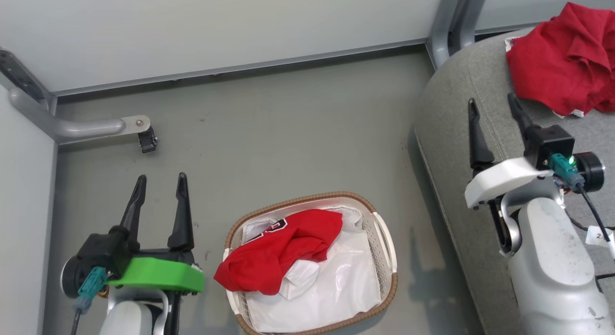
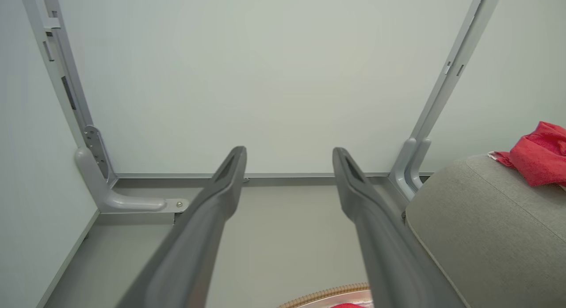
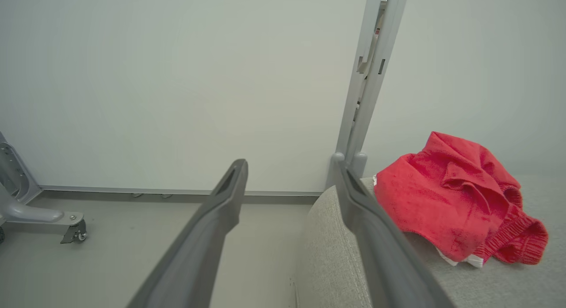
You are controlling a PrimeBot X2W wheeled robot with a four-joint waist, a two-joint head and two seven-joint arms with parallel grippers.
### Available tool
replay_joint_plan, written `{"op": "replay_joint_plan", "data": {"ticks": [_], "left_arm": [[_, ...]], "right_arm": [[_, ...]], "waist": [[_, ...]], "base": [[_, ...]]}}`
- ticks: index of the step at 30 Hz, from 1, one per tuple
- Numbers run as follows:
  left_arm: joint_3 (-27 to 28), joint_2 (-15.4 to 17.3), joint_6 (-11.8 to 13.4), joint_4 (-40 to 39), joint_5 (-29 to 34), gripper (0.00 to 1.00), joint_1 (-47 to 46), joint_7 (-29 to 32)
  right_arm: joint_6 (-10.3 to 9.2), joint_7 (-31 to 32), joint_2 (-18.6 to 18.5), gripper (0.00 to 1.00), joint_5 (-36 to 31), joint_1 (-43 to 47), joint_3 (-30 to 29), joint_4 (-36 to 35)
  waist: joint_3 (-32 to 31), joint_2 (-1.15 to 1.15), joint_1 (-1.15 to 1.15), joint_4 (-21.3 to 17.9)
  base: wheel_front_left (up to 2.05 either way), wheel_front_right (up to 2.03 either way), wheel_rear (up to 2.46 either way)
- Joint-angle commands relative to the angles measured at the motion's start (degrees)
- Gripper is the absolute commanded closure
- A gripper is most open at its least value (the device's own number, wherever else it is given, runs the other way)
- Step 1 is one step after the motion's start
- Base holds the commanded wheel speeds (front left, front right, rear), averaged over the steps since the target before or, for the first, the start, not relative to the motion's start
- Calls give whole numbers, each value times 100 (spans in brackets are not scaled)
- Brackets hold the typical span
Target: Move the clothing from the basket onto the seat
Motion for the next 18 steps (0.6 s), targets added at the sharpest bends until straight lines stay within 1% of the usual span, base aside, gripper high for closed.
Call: {"op": "replay_joint_plan", "data": {"ticks": [1, 5, 8, 12, 18], "left_arm": [[128, -12, -27, -34, -31, 0, 182, -1], [379, -45, -27, -13, -116, 0, 473, 0], [404, -53, -33, 44, -162, 0, 616, 1], [265, -56, -36, 117, -277, 0, 793, 1], [99, -50, -41, 172, -285, 0, 887, 1]], "right_arm": [[-8, -12, -6, 0, 229, 174, 159, -19], [-8, -12, -15, 0, 614, 494, 417, -145], [-8, -12, -7, 0, 708, 749, 580, -291], [-8, -12, -12, 0, 820, 1190, 738, -502], [-8, -12, -12, 0, 1022, 1666, 887, -680]], "waist": [[-222, 0, 1, 223], [-333, 0, 1, 307], [-435, 0, 1, 366], [-591, 0, 1, 444], [-709, 0, 1, 480]], "base": [[0, 0, 0], [0, 0, 0], [0, 0, 0], [0, 0, 0], [0, 0, 0]]}}
